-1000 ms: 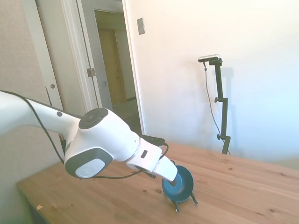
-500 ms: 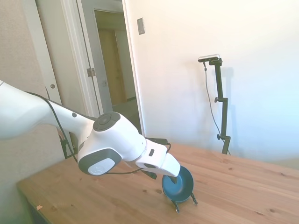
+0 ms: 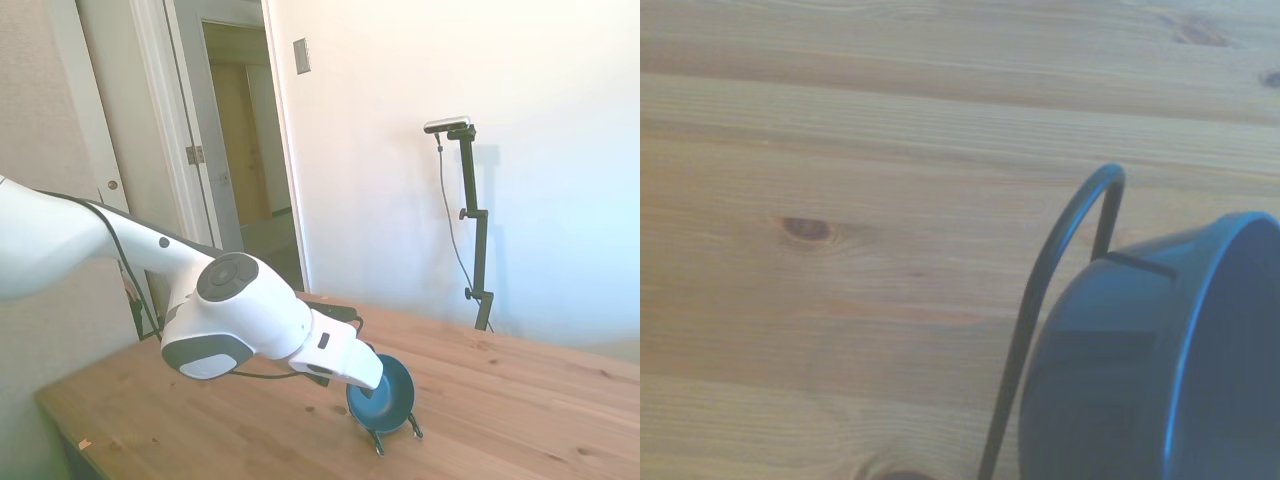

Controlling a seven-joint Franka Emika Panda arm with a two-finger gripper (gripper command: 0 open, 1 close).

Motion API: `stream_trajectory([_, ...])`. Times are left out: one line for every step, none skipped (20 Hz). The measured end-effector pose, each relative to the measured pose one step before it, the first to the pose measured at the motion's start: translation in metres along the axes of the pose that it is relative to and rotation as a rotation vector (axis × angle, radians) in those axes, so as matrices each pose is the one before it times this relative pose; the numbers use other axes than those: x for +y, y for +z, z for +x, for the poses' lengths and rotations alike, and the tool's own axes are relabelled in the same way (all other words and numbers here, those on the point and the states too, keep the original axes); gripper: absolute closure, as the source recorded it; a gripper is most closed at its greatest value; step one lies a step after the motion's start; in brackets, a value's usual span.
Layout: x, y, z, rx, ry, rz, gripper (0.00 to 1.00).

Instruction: Unload the bowl

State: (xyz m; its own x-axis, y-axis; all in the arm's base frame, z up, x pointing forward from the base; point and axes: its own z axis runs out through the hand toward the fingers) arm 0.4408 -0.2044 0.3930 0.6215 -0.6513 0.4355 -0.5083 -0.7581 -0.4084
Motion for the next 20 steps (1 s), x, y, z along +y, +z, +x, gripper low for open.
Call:
stream_trajectory([0.00064,0.00057,0.00136,-0.00698,-0.00203,0.00612,1.0])
stream_trajectory([0.00096,0.00037,0.00108,0.00066,0.00304,0.00496,1.0])
stream_trajectory([0.00089,0.00064,0.00069,0.00207,0.00343,0.00367,1.0])
stream_trajectory([-0.00026,0.00049,0.00103,0.00358,0.00835,0.00253,1.0])
stream_trajectory([-0.00069,0.0006,0.00063,0.00283,0.00739,0.00378,1.0])
stream_trajectory([-0.00052,0.00076,0.00052,0.00099,0.00265,0.00213,1.0])
stream_trajectory([-0.00023,0.00074,0.00069,0.00018,0.00051,-0.00073,1.0])
stream_trajectory([-0.00001,0.00093,0.00025,-0.00028,0.00118,-0.00021,1.0])
stream_trajectory([0.00011,0.00131,-0.0003,-0.00217,-0.00011,0.00038,1.0])
stream_trajectory([0.00005,0.00133,-0.00032,-0.0034,-0.00172,-0.00104,1.0])
stream_trajectory([-0.00004,0.00133,-0.00035,-0.00353,-0.00174,-0.0002,1.0])
stream_trajectory([-0.00001,0.00132,-0.00017,-0.00816,-0.00176,0.00239,1.0])
stream_trajectory([-0.00007,0.00101,0.00048,-0.0111,-0.00234,0.00481,1.0])
stream_trajectory([-0.00018,0.00022,0.00136,-0.01077,-0.00013,0.00695,1.0])
stream_trajectory([0.00059,0.00007,0.00143,-0.01059,-0.00142,0.00715,1.0])
stream_trajectory([0.00076,-0.00043,0.00198,-0.01116,-0.00014,0.00845,1.0])
stream_trajectory([0.00196,-0.00032,0.00175,-0.01192,-0.00088,0.00955,1.0])
stream_trajectory([0.00238,-0.00038,0.00138,-0.0116,-0.00255,0.00959,1.0])
stream_trajectory([0.00232,-0.00057,0.00114,-0.01221,-0.00133,0.01048,1.0])
stream_trajectory([0.00258,-0.00072,0.00092,-0.00934,-0.00133,0.00946,1.0])
